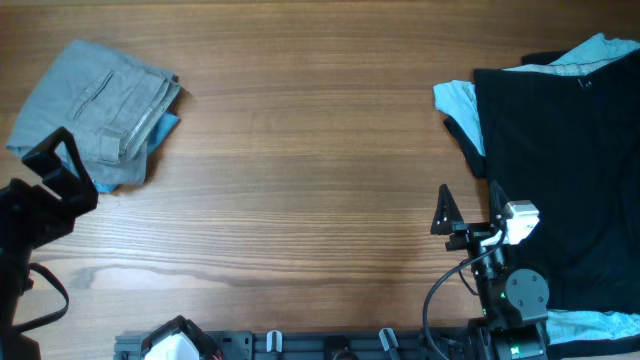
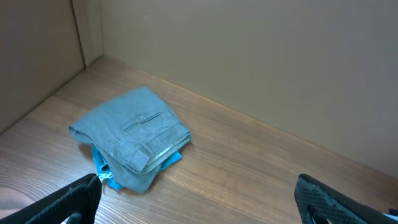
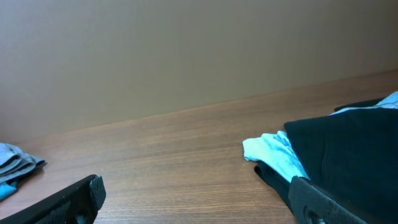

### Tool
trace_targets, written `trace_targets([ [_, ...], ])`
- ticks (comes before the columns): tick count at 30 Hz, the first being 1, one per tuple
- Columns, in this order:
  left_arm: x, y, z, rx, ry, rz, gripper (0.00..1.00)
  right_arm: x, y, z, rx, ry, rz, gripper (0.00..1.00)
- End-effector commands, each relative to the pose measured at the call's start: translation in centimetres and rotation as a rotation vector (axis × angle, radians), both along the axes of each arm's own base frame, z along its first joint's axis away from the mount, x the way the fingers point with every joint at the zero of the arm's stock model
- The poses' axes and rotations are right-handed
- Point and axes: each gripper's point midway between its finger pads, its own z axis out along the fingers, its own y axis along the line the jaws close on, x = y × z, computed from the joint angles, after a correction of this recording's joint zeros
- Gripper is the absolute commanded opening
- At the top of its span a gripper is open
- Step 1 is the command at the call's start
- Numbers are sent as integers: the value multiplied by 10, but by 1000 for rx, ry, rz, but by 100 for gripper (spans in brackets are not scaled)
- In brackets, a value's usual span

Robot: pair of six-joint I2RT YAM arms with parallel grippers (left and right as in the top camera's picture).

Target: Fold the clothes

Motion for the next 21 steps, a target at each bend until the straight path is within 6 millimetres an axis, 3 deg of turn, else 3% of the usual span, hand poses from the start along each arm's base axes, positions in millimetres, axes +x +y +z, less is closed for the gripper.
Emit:
trace_targets([
  [1, 1, -2, 1, 0, -5, -16, 100, -1, 3, 2, -21, -14, 19, 100],
  [19, 2, -4, 1, -5, -10, -28, 100, 0, 3, -1, -22, 2, 20, 100],
  [21, 11, -9, -4, -35, -4, -77, 100, 0, 3, -1, -22, 2, 20, 100],
])
